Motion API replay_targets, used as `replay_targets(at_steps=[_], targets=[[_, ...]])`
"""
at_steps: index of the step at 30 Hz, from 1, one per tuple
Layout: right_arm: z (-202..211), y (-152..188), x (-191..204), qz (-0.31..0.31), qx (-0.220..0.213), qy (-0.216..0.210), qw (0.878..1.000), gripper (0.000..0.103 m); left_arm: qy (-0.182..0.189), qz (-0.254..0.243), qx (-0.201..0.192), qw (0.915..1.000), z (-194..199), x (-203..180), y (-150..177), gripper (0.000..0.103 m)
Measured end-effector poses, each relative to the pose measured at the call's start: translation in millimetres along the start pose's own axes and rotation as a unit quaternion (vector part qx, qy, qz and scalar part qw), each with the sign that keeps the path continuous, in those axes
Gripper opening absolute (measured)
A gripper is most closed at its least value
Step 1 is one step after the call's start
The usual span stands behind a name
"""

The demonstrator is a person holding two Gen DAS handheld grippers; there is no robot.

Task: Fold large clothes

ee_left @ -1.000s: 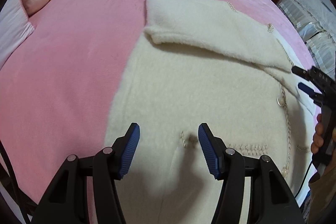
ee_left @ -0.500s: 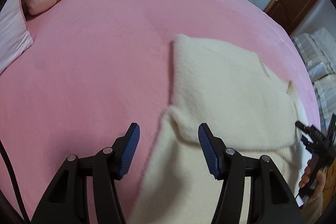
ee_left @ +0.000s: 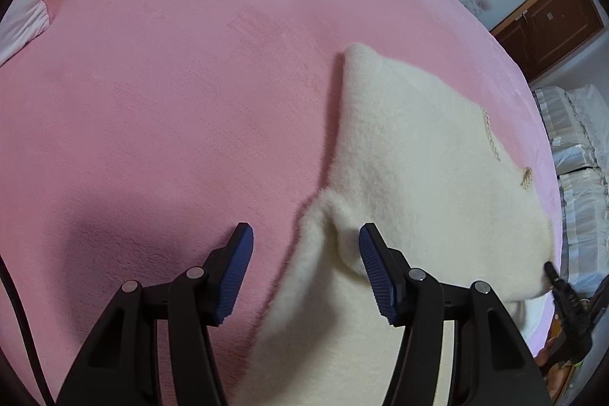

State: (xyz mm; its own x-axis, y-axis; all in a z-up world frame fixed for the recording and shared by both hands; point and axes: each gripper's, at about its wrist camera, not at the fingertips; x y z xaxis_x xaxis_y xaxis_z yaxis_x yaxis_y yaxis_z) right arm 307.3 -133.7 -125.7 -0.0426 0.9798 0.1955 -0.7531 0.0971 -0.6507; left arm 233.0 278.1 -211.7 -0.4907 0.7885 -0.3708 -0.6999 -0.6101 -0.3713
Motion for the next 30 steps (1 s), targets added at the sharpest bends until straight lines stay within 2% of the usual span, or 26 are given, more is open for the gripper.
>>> replay_targets(at_steps=[2,4,8,16,18,20,23,25,28,30], targets=[[-17.1,15.3,-1.2,0.004,0.034,0.024,0.999,0.011,0.002,-0.003,0.002,1.0000,-2.0,-3.6,-0.1,0.057],[-27.0,25.6,-2.8,-0.006,0.047,0.023,0.999,0.012,0.003,-0.009,0.000,1.0000,-2.4,-7.1,-2.6,0.057],[-26.8,24.0,-10.2,-0.028,0.043,0.011,0.999,0.012,-0.003,-0.027,-0.007,0.9996,-5.5,-17.8,-12.3,0.057],[-20.0,16.6,-7.7,-0.002,0.013,0.001,1.000,0.012,-0.028,-0.072,-0.009,0.9970,-27.1,-51.0,-35.8,0.056],[-32.3,17.9,-10.2,0.002,0.032,0.012,0.999,0.012,-0.043,-0.109,0.002,0.9931,-42.6,-62.5,-36.6,0.033],[-37.3,20.2,-9.7,0.009,0.041,0.017,0.999,0.012,-0.064,-0.130,0.005,0.9895,-50.1,-68.2,-36.3,0.033],[-31.3,16.1,-5.2,0.010,0.050,0.027,0.998,0.014,-0.086,-0.152,-0.008,0.9846,-40.8,-76.5,-35.1,0.033],[-24.7,12.8,-2.6,0.009,0.054,0.033,0.998,0.017,-0.083,-0.157,-0.024,0.9838,-29.0,-83.9,-34.3,0.033],[-11.9,10.1,7.1,0.021,0.040,0.039,0.998,0.028,-0.045,-0.161,-0.062,0.9840,-1.7,-97.5,-32.1,0.043],[-0.6,8.1,20.3,0.034,0.018,0.035,0.999,0.030,-0.014,-0.159,-0.082,0.9838,14.3,-107.4,-29.8,0.071]])
Point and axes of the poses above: each gripper's, at about its wrist camera, not at the fingertips, and z roughly against the way its jaws point, x to its left, y to its underside, and after that the axes turned 5 degrees about -x, right-handed
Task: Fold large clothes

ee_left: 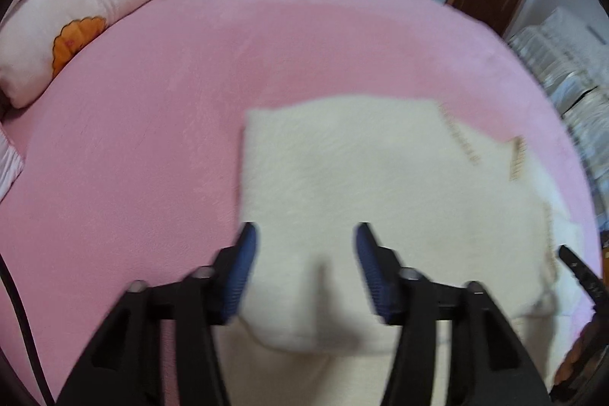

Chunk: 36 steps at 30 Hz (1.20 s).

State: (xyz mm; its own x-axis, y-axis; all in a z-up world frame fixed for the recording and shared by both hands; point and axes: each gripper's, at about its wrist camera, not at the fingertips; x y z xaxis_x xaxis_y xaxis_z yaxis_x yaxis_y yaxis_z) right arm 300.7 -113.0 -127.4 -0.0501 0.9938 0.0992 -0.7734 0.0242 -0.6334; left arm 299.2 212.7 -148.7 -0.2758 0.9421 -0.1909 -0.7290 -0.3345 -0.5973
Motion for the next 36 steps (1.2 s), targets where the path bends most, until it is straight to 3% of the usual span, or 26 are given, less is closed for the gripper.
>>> replay_targets(at_steps=[3,6,10,15,21,23,25,30,33,36], targets=[[11.3,-5.1,24.0,0.012,-0.027,-0.021,0.999,0.031,0.017,-0.021,-0.051,0.9983,19.0,-25.7,-4.6,0.076],[5.7,-12.2,54.3,0.033,-0.035,-0.048,0.998,0.031,0.021,-0.058,-0.066,0.9959,21.8,-49.7,-5.5,0.076],[-18.9,-19.4,91.1,0.064,-0.021,-0.095,0.993,0.031,0.018,-0.094,-0.038,0.9947,0.5,-73.0,-10.4,0.076],[-53.8,-20.5,114.9,0.074,0.015,-0.126,0.989,0.031,0.008,-0.094,-0.009,0.9955,-33.8,-76.0,-13.2,0.076],[-76.0,-25.1,107.5,0.076,0.014,-0.106,0.991,0.031,-0.016,-0.118,0.024,0.9926,-73.1,-76.6,-7.2,0.076],[-77.0,-29.3,97.2,0.072,0.003,-0.079,0.994,0.031,-0.024,-0.115,0.029,0.9926,-83.4,-70.9,-6.7,0.077],[-79.6,-32.4,80.7,0.073,-0.008,-0.033,0.997,0.031,-0.019,-0.104,0.029,0.9939,-88.2,-60.7,-8.3,0.084],[-80.2,-34.3,24.5,0.040,-0.015,0.021,0.999,0.030,-0.022,-0.093,0.027,0.9950,-96.2,-38.7,-11.5,0.090],[-75.0,-29.9,7.1,0.031,-0.015,0.005,0.999,0.027,-0.016,-0.094,0.029,0.9950,-98.4,-34.4,-12.2,0.090],[-66.3,-23.8,13.0,0.058,-0.026,0.032,0.997,0.026,-0.017,-0.094,0.030,0.9950,-98.6,-33.6,-12.8,0.090]])
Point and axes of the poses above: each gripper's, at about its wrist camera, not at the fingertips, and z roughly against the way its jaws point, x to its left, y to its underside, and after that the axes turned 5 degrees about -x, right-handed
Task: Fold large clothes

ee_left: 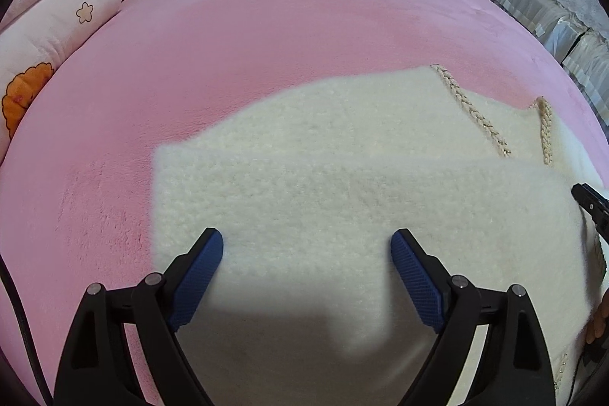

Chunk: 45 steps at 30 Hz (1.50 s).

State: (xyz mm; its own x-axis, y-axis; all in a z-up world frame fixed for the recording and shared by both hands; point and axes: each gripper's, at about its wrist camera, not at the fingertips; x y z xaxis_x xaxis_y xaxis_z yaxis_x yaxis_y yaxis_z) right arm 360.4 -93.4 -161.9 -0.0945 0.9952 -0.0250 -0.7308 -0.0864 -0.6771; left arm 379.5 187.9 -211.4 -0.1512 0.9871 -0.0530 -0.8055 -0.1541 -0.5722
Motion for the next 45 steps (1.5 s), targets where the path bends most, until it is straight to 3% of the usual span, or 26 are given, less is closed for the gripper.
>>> replay_targets(at_steps=[10,19,25,39,45], targets=[[21.8,8.3,1.4,-0.004,0.001,0.006,1.000,0.030,0.000,0.005,0.010,0.9999,8.5,4.3,-4.4,0.091],[61.1,14.8,29.3,0.001,0.010,-0.047,0.999,0.030,0.025,0.029,-0.018,0.9991,62.5,-5.1,11.7,0.091],[91.0,30.1,43.6,0.023,0.008,-0.053,0.998,0.031,0.030,0.029,-0.027,0.9988,103.8,-19.4,36.6,0.091],[189.0,80.2,16.4,0.019,-0.007,-0.040,0.999,0.032,0.039,0.054,-0.036,0.9971,194.6,-31.5,118.3,0.091],[229.5,116.2,5.5,0.015,-0.011,-0.038,0.999,0.043,0.033,0.051,-0.024,0.9979,223.8,-32.0,162.3,0.091]])
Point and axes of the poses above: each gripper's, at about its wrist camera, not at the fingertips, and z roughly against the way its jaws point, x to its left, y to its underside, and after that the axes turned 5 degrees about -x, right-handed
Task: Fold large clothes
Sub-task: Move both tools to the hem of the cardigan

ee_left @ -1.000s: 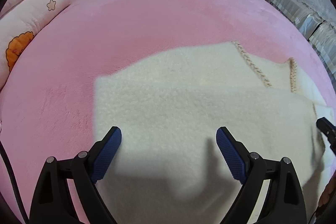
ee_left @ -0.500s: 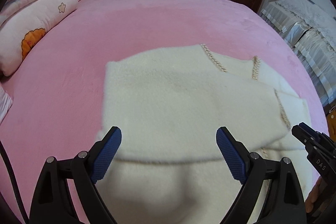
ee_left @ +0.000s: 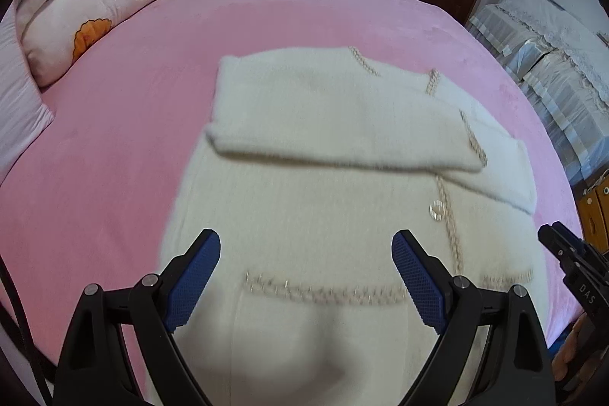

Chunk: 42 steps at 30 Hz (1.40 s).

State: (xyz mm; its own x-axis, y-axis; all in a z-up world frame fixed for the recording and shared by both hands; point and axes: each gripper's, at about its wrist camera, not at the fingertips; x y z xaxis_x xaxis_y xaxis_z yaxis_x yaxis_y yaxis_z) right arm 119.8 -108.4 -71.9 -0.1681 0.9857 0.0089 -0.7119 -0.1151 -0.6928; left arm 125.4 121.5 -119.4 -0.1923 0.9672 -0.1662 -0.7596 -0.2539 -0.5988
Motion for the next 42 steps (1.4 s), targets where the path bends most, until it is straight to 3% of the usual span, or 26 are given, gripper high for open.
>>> replay_targets(at_steps=[9,18,32,42], targets=[[45.9,37.4,-10.3,-0.014,0.002,-0.006,1.000,0.044,-0.007,-0.006,0.011,0.9999,38.5,7.0,50.7,0.091],[71.6,72.0,-22.5,-0.021,0.020,0.000,1.000,0.044,-0.040,-0.010,0.028,0.9988,56.7,32.6,88.9,0.091],[83.6,120.8,-63.6,-0.023,0.064,0.038,0.997,0.044,-0.050,0.039,0.080,0.9948,52.9,100.0,145.9,0.091],[84.1,151.5,-119.6,-0.078,0.105,0.046,0.990,0.044,-0.066,0.016,0.113,0.9913,27.2,115.2,166.4,0.091]])
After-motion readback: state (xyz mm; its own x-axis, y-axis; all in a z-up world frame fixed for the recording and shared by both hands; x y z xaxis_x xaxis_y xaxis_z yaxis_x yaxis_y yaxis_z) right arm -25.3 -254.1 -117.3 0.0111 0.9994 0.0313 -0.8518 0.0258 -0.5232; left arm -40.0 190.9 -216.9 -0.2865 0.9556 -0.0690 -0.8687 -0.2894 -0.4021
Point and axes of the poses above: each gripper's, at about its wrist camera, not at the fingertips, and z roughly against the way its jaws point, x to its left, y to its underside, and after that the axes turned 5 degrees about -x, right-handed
